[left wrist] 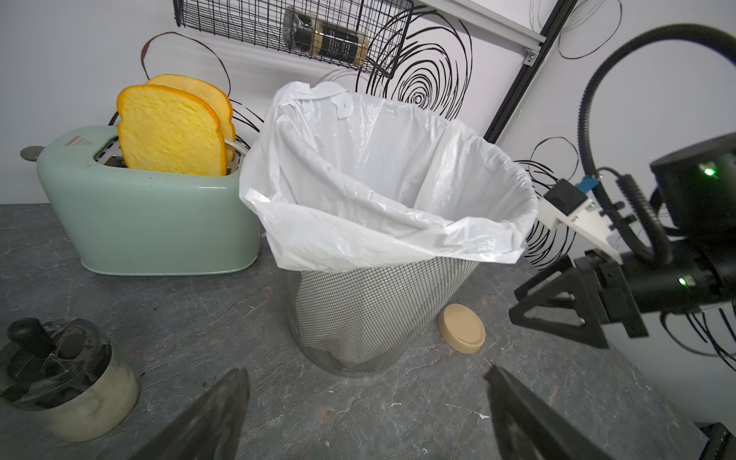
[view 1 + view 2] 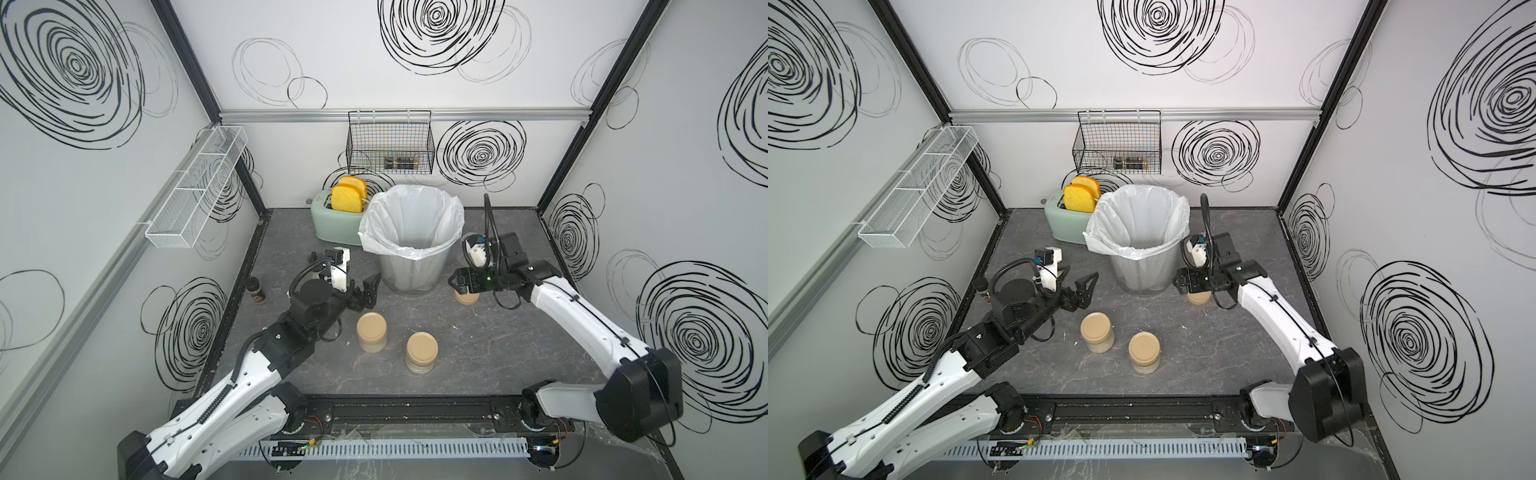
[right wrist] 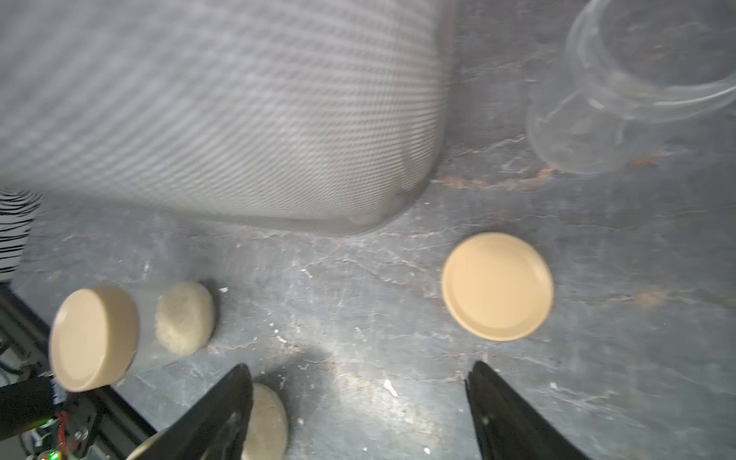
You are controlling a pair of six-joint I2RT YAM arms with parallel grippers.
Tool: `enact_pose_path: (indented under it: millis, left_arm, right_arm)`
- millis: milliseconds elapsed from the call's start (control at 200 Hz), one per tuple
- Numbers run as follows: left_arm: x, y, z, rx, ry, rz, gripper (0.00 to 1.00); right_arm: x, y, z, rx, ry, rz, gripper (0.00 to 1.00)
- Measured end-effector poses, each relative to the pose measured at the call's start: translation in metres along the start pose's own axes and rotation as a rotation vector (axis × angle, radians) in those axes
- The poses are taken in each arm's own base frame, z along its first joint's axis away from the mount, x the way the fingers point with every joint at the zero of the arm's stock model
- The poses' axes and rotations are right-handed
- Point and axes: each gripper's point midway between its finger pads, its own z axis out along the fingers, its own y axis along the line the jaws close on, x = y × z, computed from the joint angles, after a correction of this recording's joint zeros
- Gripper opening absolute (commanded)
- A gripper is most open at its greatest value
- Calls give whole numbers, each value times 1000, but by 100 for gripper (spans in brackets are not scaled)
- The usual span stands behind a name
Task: Empty moldy rice from jars
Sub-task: Pick up the jar from the center of the board.
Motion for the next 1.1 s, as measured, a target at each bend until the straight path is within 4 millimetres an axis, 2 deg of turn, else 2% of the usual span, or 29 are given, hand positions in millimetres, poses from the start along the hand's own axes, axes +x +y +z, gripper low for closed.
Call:
enact_pose_path:
  millis: [170, 290, 620, 826, 1101]
  left_arm:
    - [6, 7, 2, -17, 10, -34, 96]
    - [12, 13, 5, -36, 24, -52, 96]
    - [14, 22, 9, -59, 24, -85, 96]
    - [15, 25, 9, -66, 23, -94, 96]
    - [21, 28, 10, -68, 31, -117, 96]
  right_arm:
    - [30, 52, -19, -151, -119, -130, 98]
    - [46, 92, -20, -251, -129, -227, 98]
    - [93, 169, 28, -293, 83, -475, 98]
    - [102, 182, 38, -245, 134, -557, 98]
    - [112, 170, 39, -168, 195, -599, 98]
